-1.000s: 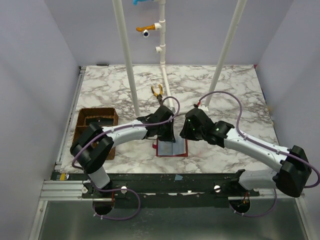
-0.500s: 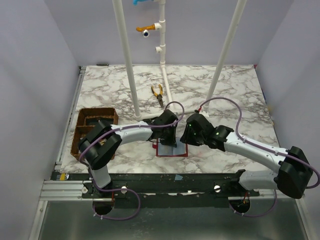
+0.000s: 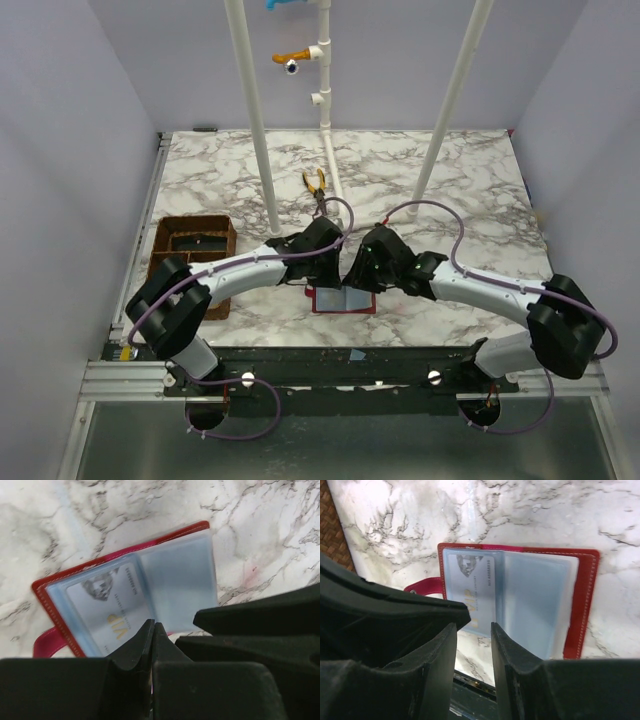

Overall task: Take the credit cards out of the card holder
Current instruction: Remove the credit card from the card holder.

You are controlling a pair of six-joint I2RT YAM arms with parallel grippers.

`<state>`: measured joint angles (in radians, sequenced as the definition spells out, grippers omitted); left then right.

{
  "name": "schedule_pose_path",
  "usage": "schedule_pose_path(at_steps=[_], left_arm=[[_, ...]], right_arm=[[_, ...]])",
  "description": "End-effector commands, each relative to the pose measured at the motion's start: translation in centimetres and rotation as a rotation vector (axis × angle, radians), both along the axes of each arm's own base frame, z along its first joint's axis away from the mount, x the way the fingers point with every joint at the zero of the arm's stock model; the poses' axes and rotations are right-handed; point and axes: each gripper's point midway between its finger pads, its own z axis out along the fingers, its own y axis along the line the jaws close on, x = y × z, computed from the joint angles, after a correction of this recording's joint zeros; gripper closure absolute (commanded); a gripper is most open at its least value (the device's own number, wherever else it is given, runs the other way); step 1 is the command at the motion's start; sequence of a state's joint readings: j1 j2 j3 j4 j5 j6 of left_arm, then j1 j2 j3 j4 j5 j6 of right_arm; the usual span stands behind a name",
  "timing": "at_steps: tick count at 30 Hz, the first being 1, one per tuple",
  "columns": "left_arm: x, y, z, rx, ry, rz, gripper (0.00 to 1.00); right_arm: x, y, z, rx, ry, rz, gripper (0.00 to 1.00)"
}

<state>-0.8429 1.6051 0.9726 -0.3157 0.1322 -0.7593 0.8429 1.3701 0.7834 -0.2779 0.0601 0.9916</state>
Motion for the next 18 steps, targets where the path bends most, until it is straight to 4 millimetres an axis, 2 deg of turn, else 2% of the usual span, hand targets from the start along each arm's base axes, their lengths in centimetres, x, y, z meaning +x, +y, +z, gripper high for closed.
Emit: schedule_pose_path(at_steps=[1,7,18], left_arm=[[-0.1,3.5,-0.3,0.067,-0.025,0.068,1.00],[0.0,5.4,-1.1,0.096,-0.030,0.096,1.00],[0.5,5.4,-2.0,0.100,-0.024,0.078,1.00]], right_arm=[[-0.2,1.8,-0.7,0.090,0.037,0.033,0.64],[0.1,2.4,-2.3,0.092,0.062,0.040,0.65],[0.7,1.4,-4.4,0.108,0.096,0.007,0.69]])
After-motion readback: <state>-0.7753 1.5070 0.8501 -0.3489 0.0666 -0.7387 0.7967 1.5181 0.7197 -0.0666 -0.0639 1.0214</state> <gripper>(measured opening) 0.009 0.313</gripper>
